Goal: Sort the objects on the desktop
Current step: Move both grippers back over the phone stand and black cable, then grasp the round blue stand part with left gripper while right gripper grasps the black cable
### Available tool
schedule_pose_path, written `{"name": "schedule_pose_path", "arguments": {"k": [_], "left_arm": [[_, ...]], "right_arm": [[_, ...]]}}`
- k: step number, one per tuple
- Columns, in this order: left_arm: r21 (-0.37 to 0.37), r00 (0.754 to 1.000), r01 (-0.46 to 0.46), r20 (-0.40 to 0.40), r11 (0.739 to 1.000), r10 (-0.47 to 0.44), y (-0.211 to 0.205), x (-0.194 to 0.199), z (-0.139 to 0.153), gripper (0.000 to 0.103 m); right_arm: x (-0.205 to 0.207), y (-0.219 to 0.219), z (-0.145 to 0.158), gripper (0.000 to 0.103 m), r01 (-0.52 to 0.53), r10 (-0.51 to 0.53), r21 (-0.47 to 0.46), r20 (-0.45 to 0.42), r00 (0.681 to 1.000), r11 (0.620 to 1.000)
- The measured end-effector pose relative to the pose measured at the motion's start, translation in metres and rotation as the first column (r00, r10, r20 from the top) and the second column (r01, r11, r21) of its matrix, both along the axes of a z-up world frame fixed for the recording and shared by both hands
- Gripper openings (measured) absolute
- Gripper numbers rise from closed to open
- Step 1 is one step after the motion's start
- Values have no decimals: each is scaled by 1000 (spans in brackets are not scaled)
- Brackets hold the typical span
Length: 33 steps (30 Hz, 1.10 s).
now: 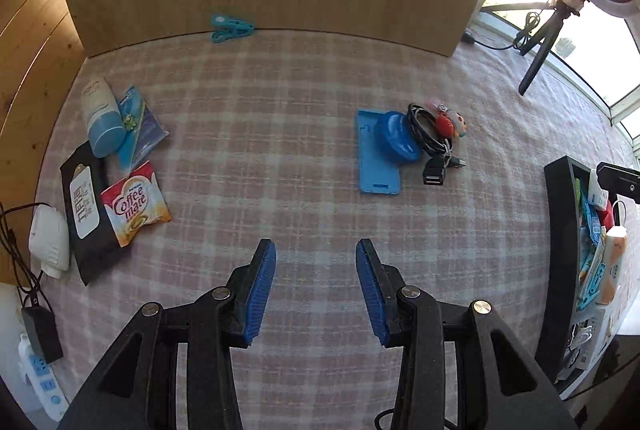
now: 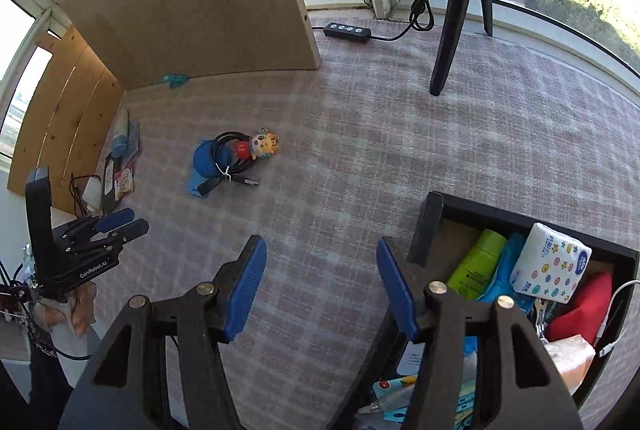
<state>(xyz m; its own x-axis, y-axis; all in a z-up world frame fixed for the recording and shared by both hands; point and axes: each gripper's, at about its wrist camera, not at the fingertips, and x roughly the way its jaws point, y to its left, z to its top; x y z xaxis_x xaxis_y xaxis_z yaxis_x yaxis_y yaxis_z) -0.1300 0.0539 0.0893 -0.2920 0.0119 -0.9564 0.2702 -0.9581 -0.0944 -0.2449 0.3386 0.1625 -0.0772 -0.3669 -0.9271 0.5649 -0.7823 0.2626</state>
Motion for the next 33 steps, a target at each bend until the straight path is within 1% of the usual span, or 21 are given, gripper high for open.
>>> {"name": "schedule_pose_path", "arguments": {"k": [2,4,6,8,11,14,16,18,20,21,22,24,26,30,33], "left_arm": [[6,998,-62,-8,998,63,-28,2,2,41],[-3,993,-119,-16,993,119,-56,3,4,45],[-13,986,-167,-22,986,167,-80,3,5,46],[0,978,-209,-20,978,209,-103,3,3,47],[20,969,-245,-16,969,245,-127,2,0,47],[38,967,-252,-14,967,253,-135,-1,-3,47],[55,972,-233,-17,971,235,-129,-6,-5,47],[71,980,-195,-20,978,197,-116,-12,-10,47],[86,989,-147,-13,985,149,-97,-20,-16,46],[96,992,-125,-12,987,127,-87,-25,-19,46],[107,994,-104,-11,989,106,-77,-30,-22,45],[125,998,-64,-9,990,66,-59,-38,-26,45],[136,1000,-28,-6,990,29,-42,-47,-30,45],[142,999,32,-4,989,-32,-13,-62,-34,45],[138,998,66,-5,988,-66,2,-73,-38,44]], "right_arm": [[2,-20,-1,56,-36,36,6,-12,999,999],[2,-40,-2,56,-67,67,12,-20,998,998],[3,-59,-3,56,-93,93,10,-14,996,996],[4,-80,-5,56,-117,117,5,-8,993,993],[6,-108,-10,56,-148,148,-6,15,989,989],[3,-131,-17,56,-161,162,-19,49,986,987],[-1,-141,-23,56,-149,149,0,48,988,989],[-8,-147,-31,55,-130,129,12,56,990,991],[-15,-152,-42,48,-115,113,26,79,990,993],[-17,-153,-48,41,-108,105,28,99,989,994],[-19,-155,-53,38,-104,100,23,123,987,994],[-21,-160,-60,37,-101,97,20,148,984,995],[-20,-169,-66,37,-114,107,39,142,984,993],[-19,-184,-75,33,-137,127,61,143,981,989],[-22,-191,-82,31,-136,124,69,154,980,988]]}}
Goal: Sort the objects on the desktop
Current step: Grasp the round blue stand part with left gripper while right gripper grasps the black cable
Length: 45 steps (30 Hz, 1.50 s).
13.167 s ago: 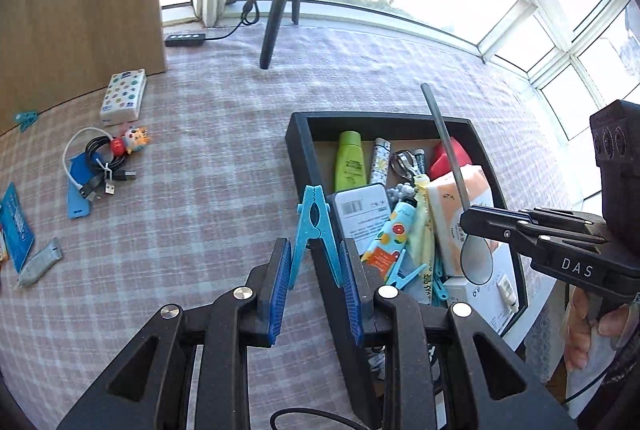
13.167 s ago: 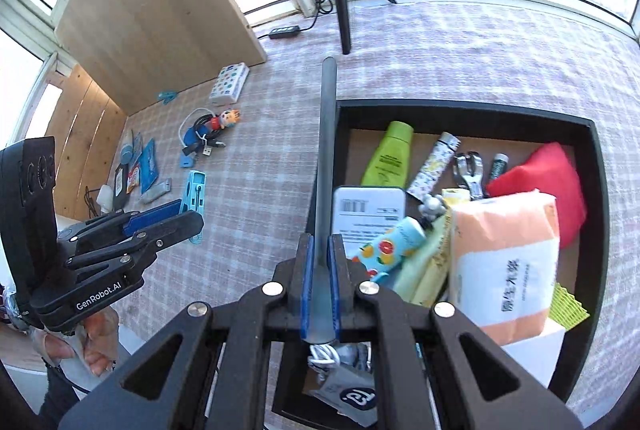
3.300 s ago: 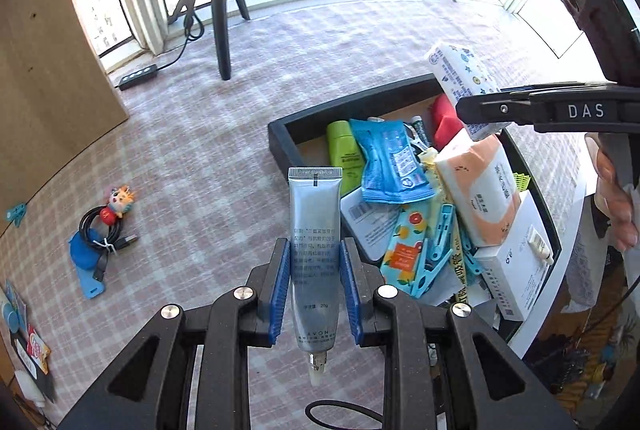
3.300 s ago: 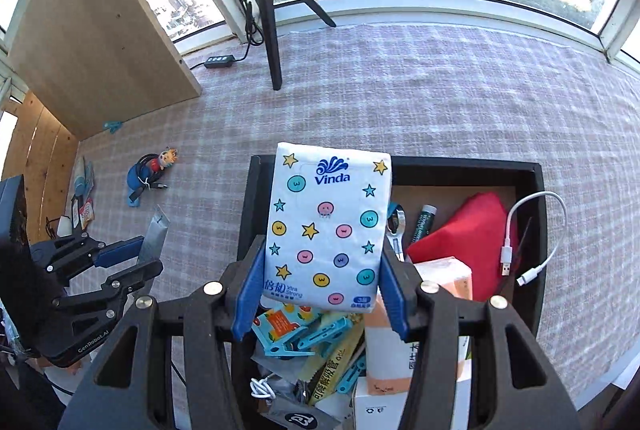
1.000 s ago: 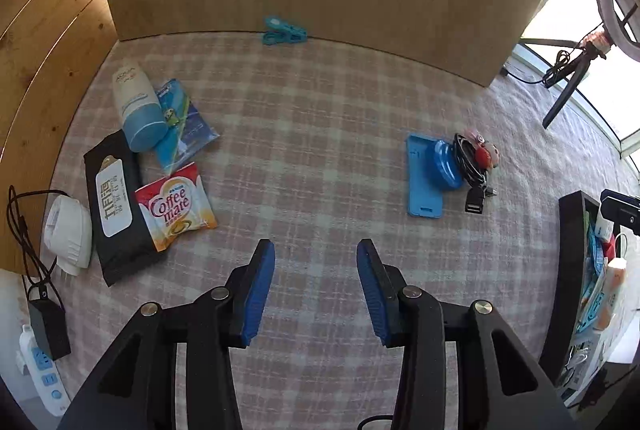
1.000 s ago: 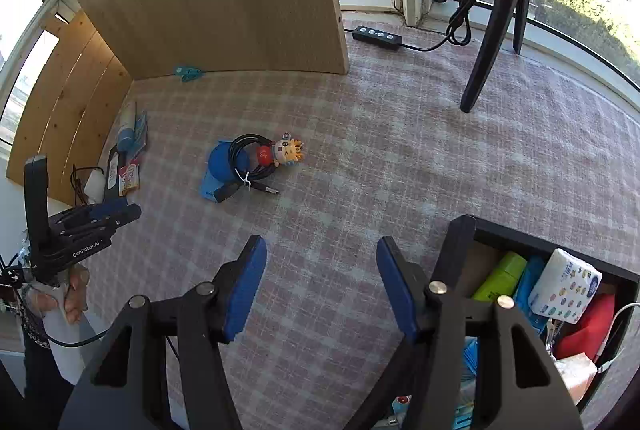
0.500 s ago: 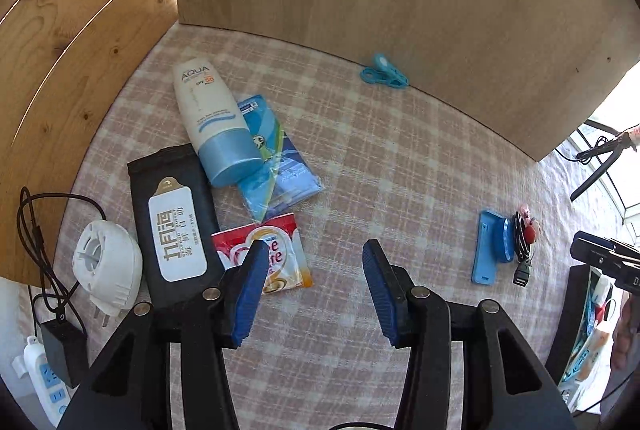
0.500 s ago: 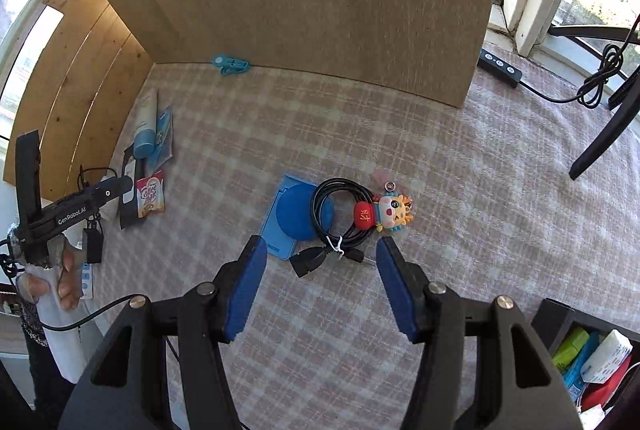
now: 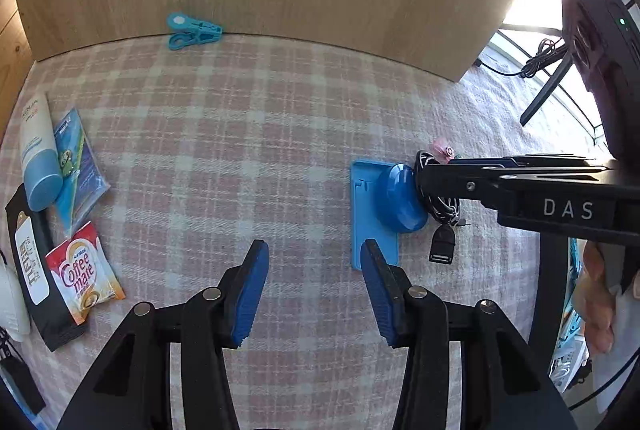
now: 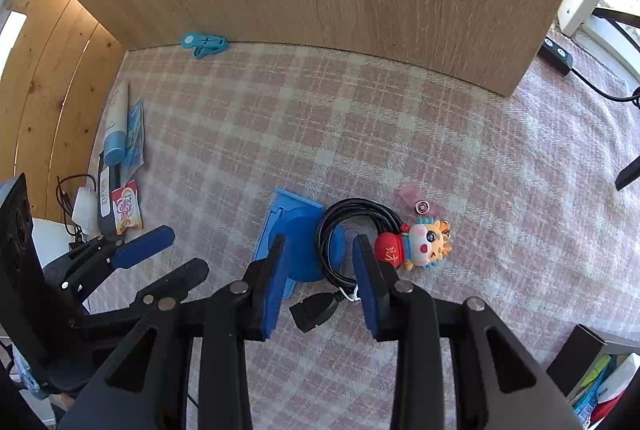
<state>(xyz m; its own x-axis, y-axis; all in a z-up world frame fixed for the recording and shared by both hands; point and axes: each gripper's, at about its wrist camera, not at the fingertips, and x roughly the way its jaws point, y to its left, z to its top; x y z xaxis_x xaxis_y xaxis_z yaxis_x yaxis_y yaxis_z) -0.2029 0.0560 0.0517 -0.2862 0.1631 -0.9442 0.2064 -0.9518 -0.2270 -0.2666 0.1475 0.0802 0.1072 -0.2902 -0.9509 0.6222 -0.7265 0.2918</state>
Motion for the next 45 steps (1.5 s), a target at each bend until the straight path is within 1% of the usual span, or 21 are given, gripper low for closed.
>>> {"name": "schedule_pose_path", "arguments": {"k": [3,8,10,12,13,15,18,19,20,21,23,27,29,30,32,35,36,39,43,45], "left_arm": [[-12,1000,26,0,1000,-26,10,-7,-5,41],[-75,995,96,-25,993,-98,25,-13,-7,41],[-111,990,130,-41,985,-136,33,-15,-6,46],[-130,984,164,-54,978,-172,41,-19,-4,50],[-139,980,181,-60,973,-191,46,-21,-3,53],[-174,971,217,-63,961,-231,56,-26,-3,53],[-228,960,261,-44,938,-278,73,-33,-9,53],[-244,956,274,-39,930,-292,79,-35,-12,54],[-259,953,284,-33,923,-302,83,-38,-14,56],[-272,951,290,-24,918,-308,87,-42,-16,61],[-290,949,299,-12,909,-316,94,-47,-20,62],[-299,949,293,-21,908,-313,102,-58,-23,62],[-290,951,294,-9,910,-310,101,-62,-27,55],[-284,950,299,-4,911,-313,101,-62,-28,48],[-293,950,297,-8,909,-313,99,-60,-29,48],[-270,952,291,-9,918,-304,95,-58,-27,48],[-257,953,290,-10,922,-303,93,-56,-26,48],[-239,956,277,-25,931,-291,87,-51,-20,48],[-219,959,259,-54,941,-277,81,-43,-5,48],[-218,958,258,-70,941,-279,81,-38,4,48]], "right_arm": [[-3,-4,-8,29,12,-12,12,13,1000,1000],[-8,-7,-17,27,22,-23,36,17,1000,999],[-9,-7,-21,27,18,-19,50,12,1000,999],[-13,-5,-22,27,25,-26,51,11,1000,998],[-15,-2,-22,26,31,-32,52,11,999,998],[-18,4,-25,23,39,-39,60,14,999,997],[-22,17,-31,20,44,-46,80,21,999,996],[-23,22,-33,17,47,-49,82,24,999,996],[-25,27,-34,15,53,-55,75,30,998,996],[-28,32,-35,15,60,-63,74,34,997,995],[-33,41,-35,14,76,-79,70,40,996,995],[-43,55,-38,13,104,-107,49,67,992,993],[-44,57,-39,12,102,-105,39,71,992,994],[-44,57,-39,12,100,-102,37,73,992,994],[-45,57,-40,13,78,-81,41,68,994,996],[-38,53,-40,13,46,-47,43,34,998,998],[-37,53,-40,12,42,-43,30,38,998,999],[-35,60,-38,10,65,-61,-39,104,993,997],[-25,66,-20,8,78,-66,-102,115,991,992],[-20,62,-7,7,85,-71,-127,108,992,988]]}}
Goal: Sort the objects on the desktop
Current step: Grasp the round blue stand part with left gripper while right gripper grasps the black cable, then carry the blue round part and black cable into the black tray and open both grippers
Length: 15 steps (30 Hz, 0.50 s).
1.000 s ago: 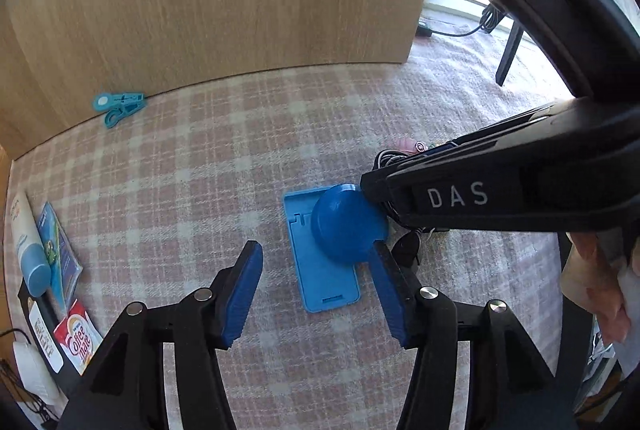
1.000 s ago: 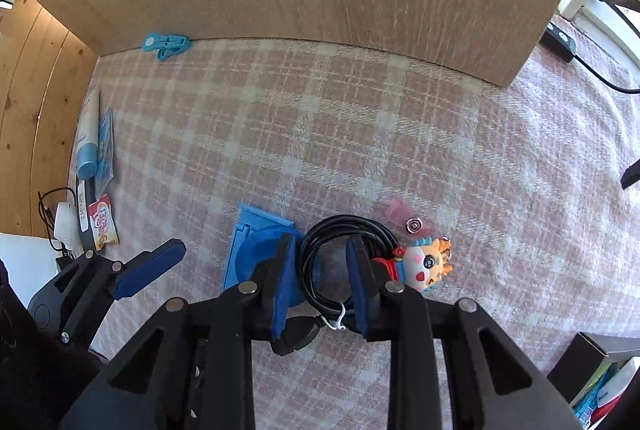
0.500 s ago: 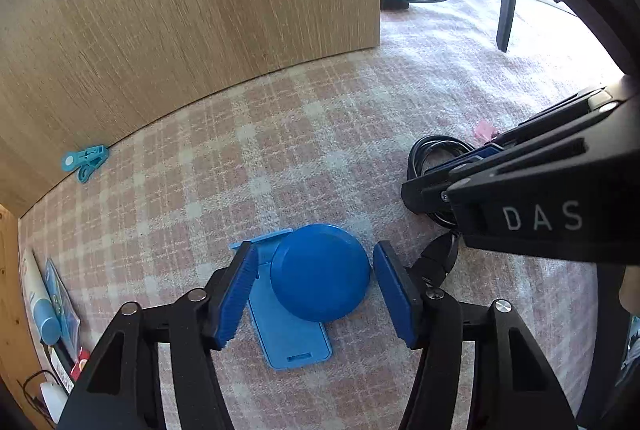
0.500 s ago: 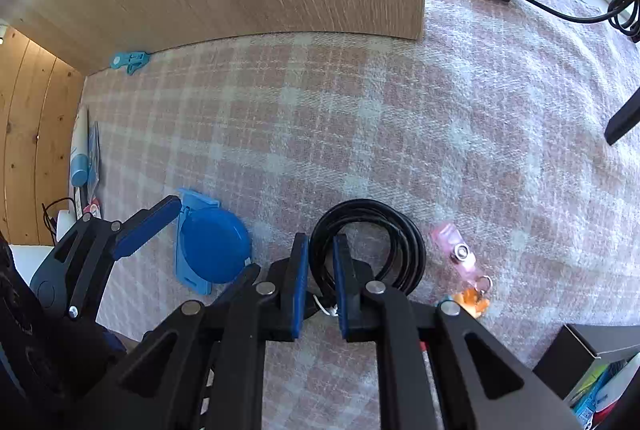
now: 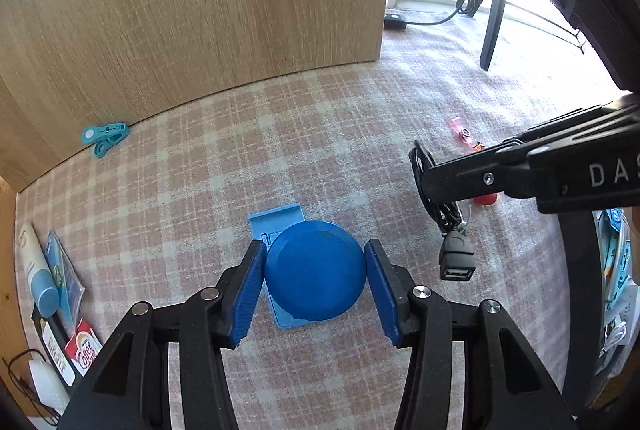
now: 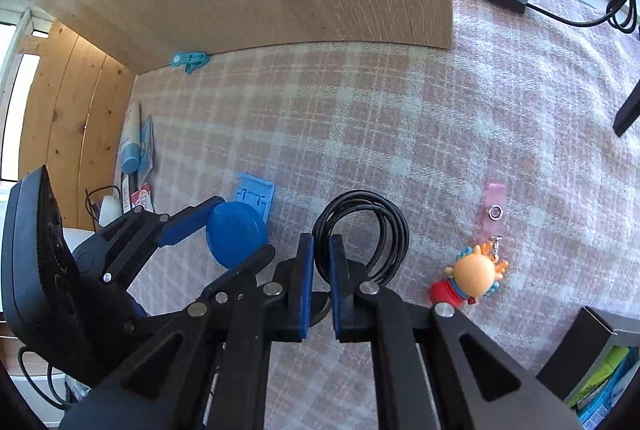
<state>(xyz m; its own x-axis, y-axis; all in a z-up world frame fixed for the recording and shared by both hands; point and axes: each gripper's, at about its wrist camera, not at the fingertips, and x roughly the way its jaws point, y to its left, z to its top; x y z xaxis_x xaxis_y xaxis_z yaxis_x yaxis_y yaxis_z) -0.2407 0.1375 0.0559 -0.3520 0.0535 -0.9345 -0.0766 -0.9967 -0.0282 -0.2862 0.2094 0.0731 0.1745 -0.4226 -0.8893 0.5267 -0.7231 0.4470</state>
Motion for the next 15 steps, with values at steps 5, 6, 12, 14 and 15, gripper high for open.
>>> {"name": "schedule_pose_path", "arguments": {"k": [5,6,12,14,15], "left_arm": [[9,999,30,-33,1000,-29,11,19,24,48],[13,999,37,-40,999,-36,15,23,30,48],[-2,992,96,-83,995,-96,44,36,55,48],[-5,991,103,-87,995,-103,48,38,60,48],[-10,991,98,-88,995,-98,47,40,61,48]], "right_arm": [[12,28,32,2,25,-25,-83,-4,1000,996],[13,35,37,2,32,-33,-94,-7,999,995],[22,77,68,1,65,-73,-136,-52,996,989],[23,87,74,1,66,-76,-124,-72,994,990],[22,88,74,4,66,-75,-124,-70,995,990]]}}
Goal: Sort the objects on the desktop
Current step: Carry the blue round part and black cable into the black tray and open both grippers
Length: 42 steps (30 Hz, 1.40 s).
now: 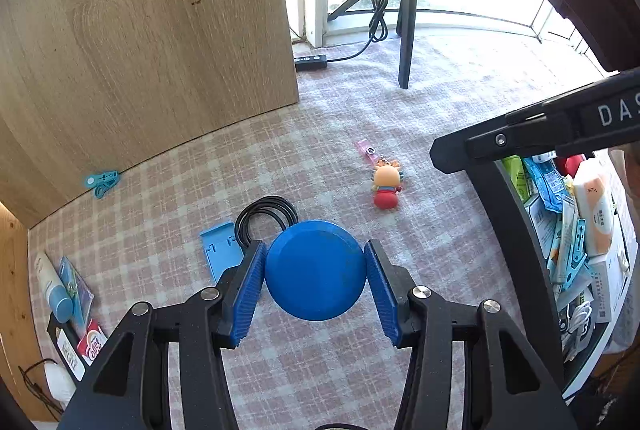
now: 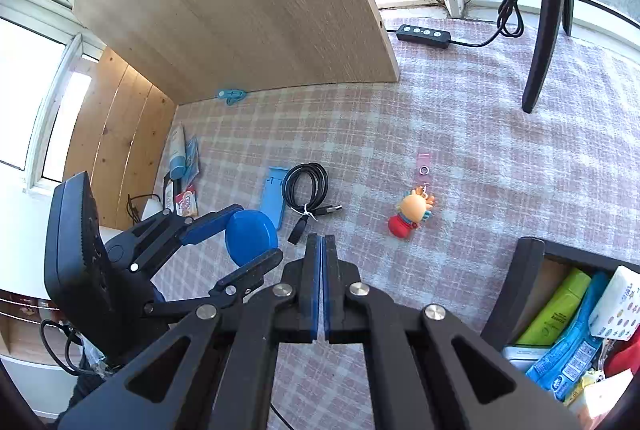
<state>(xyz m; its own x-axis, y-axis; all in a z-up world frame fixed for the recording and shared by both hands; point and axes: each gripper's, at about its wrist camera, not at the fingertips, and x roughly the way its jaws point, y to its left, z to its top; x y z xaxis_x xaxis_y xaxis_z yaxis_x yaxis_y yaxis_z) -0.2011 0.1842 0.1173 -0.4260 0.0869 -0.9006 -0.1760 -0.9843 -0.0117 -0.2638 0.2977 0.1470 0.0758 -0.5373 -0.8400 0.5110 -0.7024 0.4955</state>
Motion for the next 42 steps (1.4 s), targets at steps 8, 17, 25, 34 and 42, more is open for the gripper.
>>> {"name": "schedule_pose_path", "arguments": {"k": [8,17,25,34,42], "left_arm": [[-9,990,-136,27,991,136,-56,29,2,48],[22,978,-206,44,978,205,-88,41,-11,48],[40,976,-214,40,976,212,-85,41,-9,48],[52,995,-103,-8,993,104,-29,44,15,48],[98,995,89,-48,991,-85,69,43,40,48]], "right_arm": [[-3,-57,-44,25,-82,86,121,-25,996,989],[-9,-129,-93,25,-120,138,254,-52,989,960],[2,-129,-98,12,-134,162,285,-80,984,949],[14,-52,-39,8,-44,61,148,-113,992,988],[21,75,31,8,142,-129,64,-179,975,988]]}}
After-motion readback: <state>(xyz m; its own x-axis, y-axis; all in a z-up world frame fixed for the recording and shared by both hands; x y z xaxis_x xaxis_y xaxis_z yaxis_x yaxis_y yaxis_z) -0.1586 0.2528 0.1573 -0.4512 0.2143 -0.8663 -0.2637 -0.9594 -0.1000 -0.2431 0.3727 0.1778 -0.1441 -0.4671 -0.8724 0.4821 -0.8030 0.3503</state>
